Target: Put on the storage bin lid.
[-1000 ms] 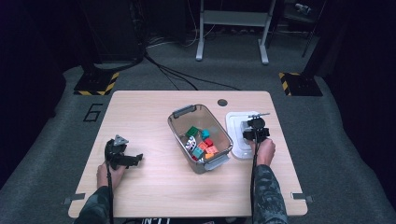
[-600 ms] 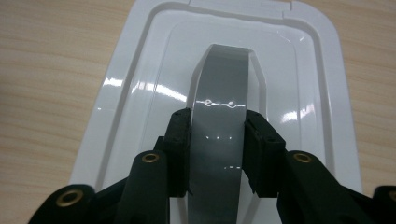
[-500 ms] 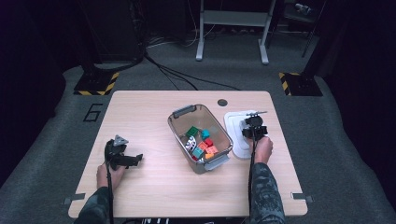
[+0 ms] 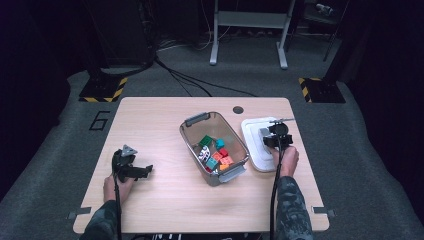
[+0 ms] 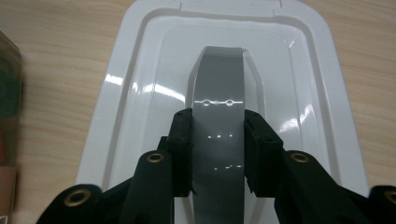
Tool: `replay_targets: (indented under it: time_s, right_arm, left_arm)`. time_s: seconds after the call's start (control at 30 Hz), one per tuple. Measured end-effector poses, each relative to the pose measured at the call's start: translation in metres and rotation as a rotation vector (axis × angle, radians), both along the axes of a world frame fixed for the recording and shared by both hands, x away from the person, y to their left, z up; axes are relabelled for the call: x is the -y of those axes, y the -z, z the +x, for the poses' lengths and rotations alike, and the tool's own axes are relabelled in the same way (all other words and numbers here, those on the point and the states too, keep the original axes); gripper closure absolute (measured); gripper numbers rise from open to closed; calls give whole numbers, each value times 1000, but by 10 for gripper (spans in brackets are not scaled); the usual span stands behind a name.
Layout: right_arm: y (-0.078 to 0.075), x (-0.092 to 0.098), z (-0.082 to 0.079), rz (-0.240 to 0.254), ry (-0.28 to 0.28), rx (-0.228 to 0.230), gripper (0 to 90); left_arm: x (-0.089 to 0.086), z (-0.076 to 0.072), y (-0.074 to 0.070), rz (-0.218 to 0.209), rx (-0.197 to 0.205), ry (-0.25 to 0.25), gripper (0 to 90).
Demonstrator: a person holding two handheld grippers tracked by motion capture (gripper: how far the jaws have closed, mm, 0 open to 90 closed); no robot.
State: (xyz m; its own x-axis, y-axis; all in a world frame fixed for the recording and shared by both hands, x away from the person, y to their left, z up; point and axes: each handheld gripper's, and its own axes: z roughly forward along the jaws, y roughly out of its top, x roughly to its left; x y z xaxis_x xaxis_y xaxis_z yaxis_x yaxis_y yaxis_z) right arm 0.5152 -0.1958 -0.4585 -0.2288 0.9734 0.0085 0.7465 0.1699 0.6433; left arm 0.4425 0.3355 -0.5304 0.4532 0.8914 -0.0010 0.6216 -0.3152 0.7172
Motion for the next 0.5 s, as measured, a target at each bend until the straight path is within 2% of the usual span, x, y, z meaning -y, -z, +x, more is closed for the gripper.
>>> replay_targets:
  time_s: [0.07,0.27,0.5]
  right_arm:
    - [-2,2,-2,1,-8,-14,674]
    - [-8,7,-8,6,-16,-15,675]
    - [-21,14,-12,-3,-24,0,675]
  left_arm:
    - [0,0,0,0,2,0,6]
    - [0,1,0,8,-1,6,5]
    - [0,1,0,7,-2,5,5]
